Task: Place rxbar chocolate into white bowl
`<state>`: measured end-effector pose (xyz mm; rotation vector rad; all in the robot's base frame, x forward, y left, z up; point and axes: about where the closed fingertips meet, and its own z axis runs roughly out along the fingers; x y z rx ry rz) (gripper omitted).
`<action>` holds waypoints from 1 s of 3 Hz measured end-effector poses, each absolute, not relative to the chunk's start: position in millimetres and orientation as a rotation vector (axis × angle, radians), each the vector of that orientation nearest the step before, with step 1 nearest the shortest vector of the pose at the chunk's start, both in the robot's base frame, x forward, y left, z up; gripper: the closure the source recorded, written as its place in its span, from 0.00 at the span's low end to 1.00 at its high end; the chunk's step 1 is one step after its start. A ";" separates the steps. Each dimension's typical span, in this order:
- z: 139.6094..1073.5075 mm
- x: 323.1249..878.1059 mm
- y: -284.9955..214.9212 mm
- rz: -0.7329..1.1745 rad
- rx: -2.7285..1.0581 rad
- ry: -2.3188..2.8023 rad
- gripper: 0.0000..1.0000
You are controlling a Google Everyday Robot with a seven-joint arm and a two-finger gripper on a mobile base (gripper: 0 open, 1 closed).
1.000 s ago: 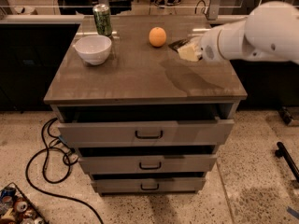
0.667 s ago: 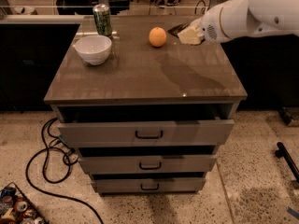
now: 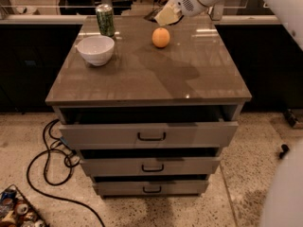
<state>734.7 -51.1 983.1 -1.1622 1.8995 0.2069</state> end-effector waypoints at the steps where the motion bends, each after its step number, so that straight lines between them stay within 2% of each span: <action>1: 990.3 743.6 -17.1 0.229 -1.256 1.869 1.00; 3: 984.2 759.0 11.5 0.225 -1.317 1.855 1.00</action>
Offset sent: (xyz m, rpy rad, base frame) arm 0.0079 0.0277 0.0036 -0.0236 0.0074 0.0640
